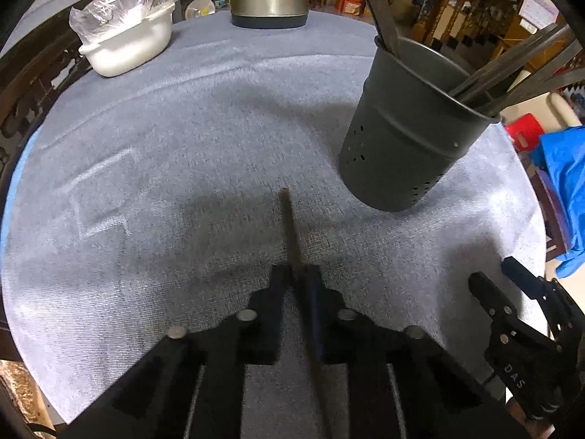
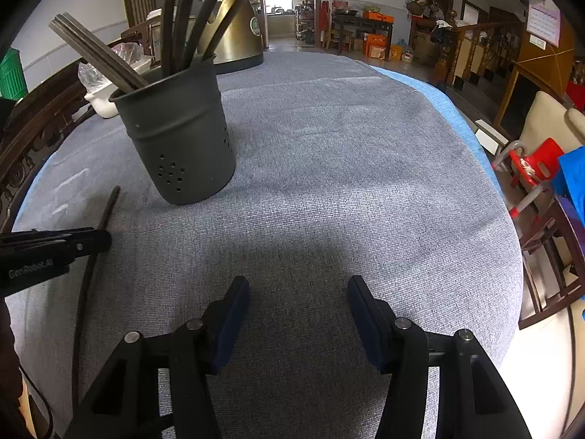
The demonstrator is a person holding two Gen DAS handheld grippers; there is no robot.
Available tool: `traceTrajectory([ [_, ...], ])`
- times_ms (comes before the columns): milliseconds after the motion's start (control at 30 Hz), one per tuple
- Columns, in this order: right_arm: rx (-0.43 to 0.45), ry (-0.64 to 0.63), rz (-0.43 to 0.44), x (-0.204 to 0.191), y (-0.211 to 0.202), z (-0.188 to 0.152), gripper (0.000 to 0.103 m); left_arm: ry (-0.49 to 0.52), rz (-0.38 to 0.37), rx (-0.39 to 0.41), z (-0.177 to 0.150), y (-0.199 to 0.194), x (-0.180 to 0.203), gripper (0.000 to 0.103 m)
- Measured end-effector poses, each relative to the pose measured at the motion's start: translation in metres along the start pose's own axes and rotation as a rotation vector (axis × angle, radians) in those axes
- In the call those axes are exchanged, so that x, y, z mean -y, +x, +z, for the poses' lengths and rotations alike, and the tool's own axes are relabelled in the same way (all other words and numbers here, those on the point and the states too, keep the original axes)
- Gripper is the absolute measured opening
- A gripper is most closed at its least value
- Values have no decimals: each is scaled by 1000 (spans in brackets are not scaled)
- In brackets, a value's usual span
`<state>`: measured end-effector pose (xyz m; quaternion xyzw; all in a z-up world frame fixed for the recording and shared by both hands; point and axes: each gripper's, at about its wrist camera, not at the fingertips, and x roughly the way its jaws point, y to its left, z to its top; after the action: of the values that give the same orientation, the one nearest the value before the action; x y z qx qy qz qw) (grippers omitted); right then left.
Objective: Organize utensils
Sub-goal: 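Close the left tool on the dark chopstick and lift it, then carry the held chopstick upright with the left tool over the grey cup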
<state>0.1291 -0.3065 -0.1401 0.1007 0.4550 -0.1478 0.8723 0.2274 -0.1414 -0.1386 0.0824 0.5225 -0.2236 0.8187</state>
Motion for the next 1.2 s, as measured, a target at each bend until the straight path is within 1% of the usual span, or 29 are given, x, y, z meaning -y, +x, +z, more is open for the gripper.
traceTrajectory([
  [167, -6, -3, 2, -1, 0, 0, 60, -41, -71, -17, -7, -5, -15, 9],
  [400, -22, -1, 5, -1, 0, 0, 60, -108, -107, -59, -20, -13, -39, 8],
  [567, -48, 30, 115, -3, -2, 3, 59, -135, -128, -93, -17, -11, -48, 11],
  [700, -73, 35, 177, -8, -1, 7, 59, -123, -128, -88, -6, -7, -44, 25],
  [733, -78, 38, 190, -9, 0, 8, 60, -120, -124, -87, -2, -5, -43, 27],
  [800, -89, 37, 222, -14, 1, 12, 60, -111, -110, -82, 4, -2, -40, 27],
  [967, -90, -5, 228, -30, 7, 18, 60, -113, -110, -60, 18, 4, -37, 27],
  [1000, -86, -11, 227, -33, 7, 18, 60, -112, -109, -56, 20, 5, -37, 25],
  [1067, -78, -28, 225, -41, 9, 20, 60, -116, -104, -47, 23, 7, -41, 19],
  [1100, -72, -35, 227, -44, 9, 20, 57, -121, -103, -44, 19, 3, -43, 15],
  [1133, -63, -45, 224, -48, 10, 20, 46, -127, -102, -44, 19, 3, -45, 11],
  [1167, -54, -54, 205, -49, 13, 22, 41, -130, -103, -42, 20, 4, -47, 9],
  [1200, -49, -60, 197, -51, 12, 21, 40, -133, -109, -39, 20, 4, -48, 9],
])
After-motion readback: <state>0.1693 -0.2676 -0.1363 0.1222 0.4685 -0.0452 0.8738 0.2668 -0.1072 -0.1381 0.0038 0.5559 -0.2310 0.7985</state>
